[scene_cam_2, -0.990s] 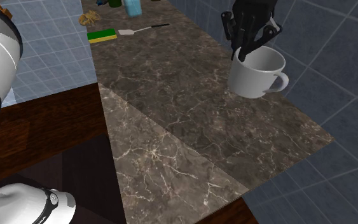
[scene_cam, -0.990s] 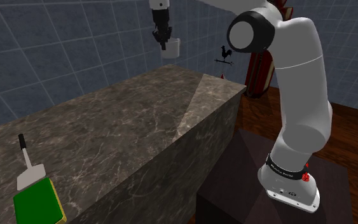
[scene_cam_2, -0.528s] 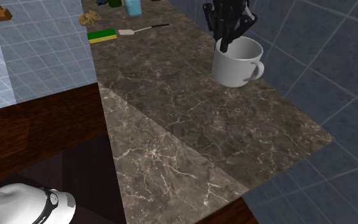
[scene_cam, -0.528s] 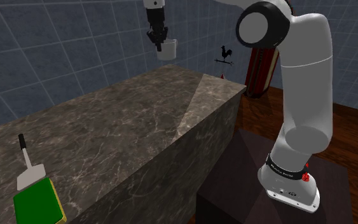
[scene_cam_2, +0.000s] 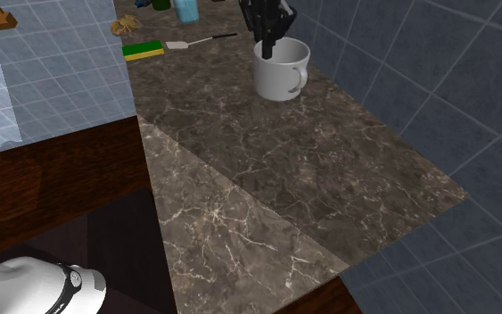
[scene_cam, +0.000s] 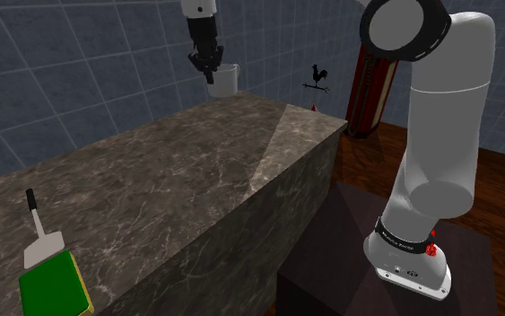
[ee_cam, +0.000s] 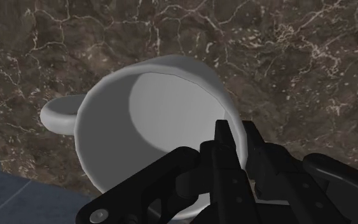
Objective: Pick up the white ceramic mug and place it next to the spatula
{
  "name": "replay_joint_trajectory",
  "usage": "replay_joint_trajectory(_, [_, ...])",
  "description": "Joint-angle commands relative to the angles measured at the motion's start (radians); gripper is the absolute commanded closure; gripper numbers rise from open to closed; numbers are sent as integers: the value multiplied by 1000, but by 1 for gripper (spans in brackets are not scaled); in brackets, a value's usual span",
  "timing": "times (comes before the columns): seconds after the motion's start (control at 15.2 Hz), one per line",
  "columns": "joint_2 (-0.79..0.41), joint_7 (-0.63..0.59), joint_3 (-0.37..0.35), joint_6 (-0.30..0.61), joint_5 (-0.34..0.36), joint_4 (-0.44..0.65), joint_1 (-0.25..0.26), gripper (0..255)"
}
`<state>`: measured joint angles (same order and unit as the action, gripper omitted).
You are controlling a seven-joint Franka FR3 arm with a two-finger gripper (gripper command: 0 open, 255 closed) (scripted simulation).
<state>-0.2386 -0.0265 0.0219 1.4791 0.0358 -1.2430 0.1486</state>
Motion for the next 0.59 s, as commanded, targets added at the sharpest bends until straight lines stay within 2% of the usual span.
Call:
replay_joint_trajectory(0.0, [26,-47,-16,23,4,-51,29,255])
replay_joint_trajectory(0.53, [56,-228,-88,56,16,-121,139,255])
